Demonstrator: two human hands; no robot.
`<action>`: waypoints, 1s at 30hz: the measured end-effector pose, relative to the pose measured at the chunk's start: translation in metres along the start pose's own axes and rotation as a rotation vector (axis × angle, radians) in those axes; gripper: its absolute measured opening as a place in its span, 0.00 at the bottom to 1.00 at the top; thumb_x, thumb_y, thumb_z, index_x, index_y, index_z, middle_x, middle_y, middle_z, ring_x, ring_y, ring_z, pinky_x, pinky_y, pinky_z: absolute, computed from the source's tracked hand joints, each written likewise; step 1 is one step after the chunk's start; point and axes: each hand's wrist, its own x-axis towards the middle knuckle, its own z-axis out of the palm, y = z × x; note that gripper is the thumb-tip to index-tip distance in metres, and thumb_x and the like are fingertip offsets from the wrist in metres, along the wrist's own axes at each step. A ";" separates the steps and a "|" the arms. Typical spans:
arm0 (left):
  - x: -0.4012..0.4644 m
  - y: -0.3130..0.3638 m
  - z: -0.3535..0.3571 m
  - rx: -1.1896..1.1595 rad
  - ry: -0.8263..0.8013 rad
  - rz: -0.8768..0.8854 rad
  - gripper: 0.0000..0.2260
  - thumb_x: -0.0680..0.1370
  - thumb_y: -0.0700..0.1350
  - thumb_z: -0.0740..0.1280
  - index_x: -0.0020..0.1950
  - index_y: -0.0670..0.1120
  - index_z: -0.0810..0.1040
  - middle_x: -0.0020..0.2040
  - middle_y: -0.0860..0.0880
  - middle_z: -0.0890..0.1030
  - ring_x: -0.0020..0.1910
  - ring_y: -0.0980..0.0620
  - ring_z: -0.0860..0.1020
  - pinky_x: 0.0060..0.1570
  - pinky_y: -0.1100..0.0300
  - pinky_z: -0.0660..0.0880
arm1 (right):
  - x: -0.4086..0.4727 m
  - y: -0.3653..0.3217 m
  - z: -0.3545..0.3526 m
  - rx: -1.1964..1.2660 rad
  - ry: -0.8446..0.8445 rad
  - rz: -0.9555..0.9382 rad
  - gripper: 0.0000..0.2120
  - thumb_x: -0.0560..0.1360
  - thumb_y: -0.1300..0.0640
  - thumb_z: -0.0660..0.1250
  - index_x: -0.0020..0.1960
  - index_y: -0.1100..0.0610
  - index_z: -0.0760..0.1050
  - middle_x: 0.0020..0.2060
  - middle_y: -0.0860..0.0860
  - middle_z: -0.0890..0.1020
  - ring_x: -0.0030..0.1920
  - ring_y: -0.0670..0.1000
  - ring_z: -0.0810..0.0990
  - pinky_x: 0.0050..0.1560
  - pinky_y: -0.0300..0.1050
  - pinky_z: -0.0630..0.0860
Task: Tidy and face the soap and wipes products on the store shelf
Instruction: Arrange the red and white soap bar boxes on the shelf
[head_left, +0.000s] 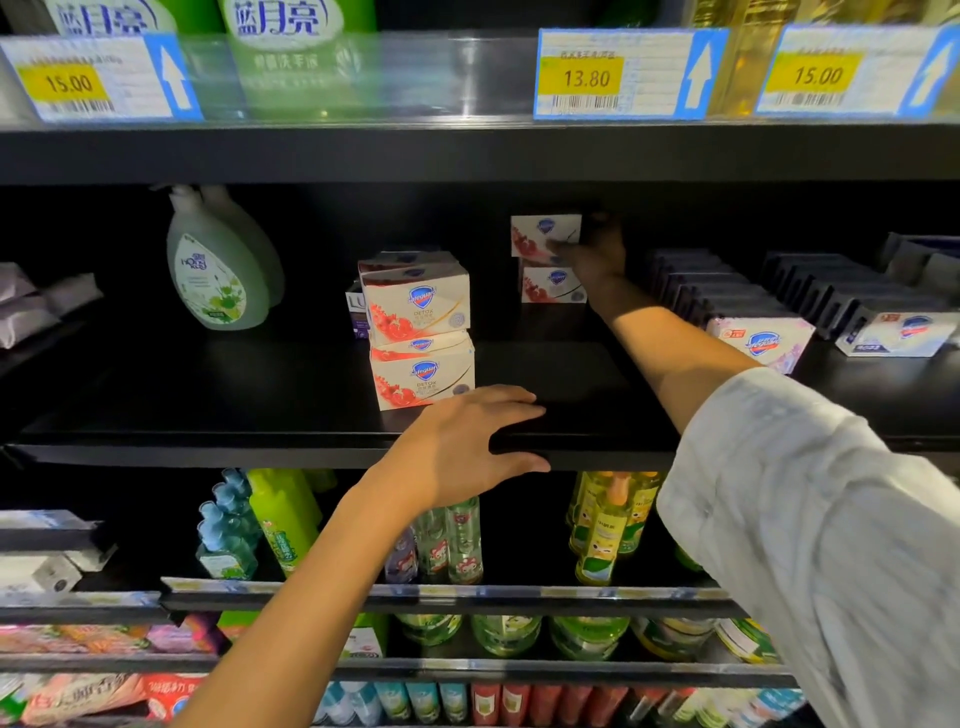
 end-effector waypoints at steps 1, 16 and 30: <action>0.000 0.000 0.000 -0.001 0.004 0.000 0.28 0.79 0.65 0.68 0.78 0.61 0.70 0.79 0.64 0.66 0.78 0.62 0.62 0.79 0.58 0.55 | 0.001 -0.001 0.001 -0.018 -0.012 -0.007 0.34 0.72 0.55 0.81 0.73 0.58 0.71 0.69 0.55 0.79 0.70 0.54 0.77 0.70 0.49 0.74; 0.000 -0.004 0.003 -0.062 -0.005 -0.035 0.28 0.77 0.66 0.69 0.77 0.63 0.72 0.76 0.68 0.66 0.77 0.59 0.64 0.79 0.55 0.61 | -0.019 -0.002 -0.016 0.105 0.066 -0.077 0.25 0.69 0.55 0.83 0.60 0.57 0.76 0.53 0.48 0.82 0.55 0.49 0.83 0.51 0.41 0.80; -0.001 0.001 -0.002 0.019 -0.008 0.005 0.30 0.78 0.66 0.68 0.79 0.59 0.70 0.79 0.62 0.66 0.79 0.57 0.64 0.79 0.53 0.59 | -0.111 -0.033 -0.068 0.501 -0.044 0.014 0.21 0.72 0.64 0.80 0.59 0.59 0.74 0.51 0.52 0.84 0.49 0.49 0.86 0.43 0.43 0.84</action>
